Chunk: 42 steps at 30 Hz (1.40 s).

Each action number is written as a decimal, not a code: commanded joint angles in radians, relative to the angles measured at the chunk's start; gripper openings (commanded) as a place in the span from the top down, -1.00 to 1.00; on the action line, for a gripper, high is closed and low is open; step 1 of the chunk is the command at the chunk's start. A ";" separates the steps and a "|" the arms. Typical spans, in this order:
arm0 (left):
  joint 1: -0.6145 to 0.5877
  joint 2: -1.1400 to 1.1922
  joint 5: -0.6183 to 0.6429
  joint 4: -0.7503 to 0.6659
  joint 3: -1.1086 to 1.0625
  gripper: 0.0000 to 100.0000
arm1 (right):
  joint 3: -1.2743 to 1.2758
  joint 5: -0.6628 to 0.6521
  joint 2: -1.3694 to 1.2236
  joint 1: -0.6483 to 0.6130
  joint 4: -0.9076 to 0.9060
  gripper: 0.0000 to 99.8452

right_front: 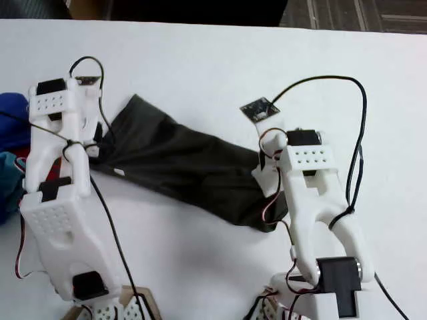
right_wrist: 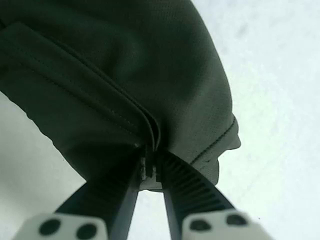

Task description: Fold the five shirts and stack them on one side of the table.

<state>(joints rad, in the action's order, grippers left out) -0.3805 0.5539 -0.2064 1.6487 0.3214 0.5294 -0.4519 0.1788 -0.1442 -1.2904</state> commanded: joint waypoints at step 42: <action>0.077 -1.188 -0.011 0.086 0.308 0.95 | -1.330 -0.137 0.608 0.159 -0.076 0.96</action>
<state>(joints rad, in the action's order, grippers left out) -0.2900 -0.5447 -0.2064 1.7576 0.6022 -0.7104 -0.5823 0.7772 0.0061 -1.3640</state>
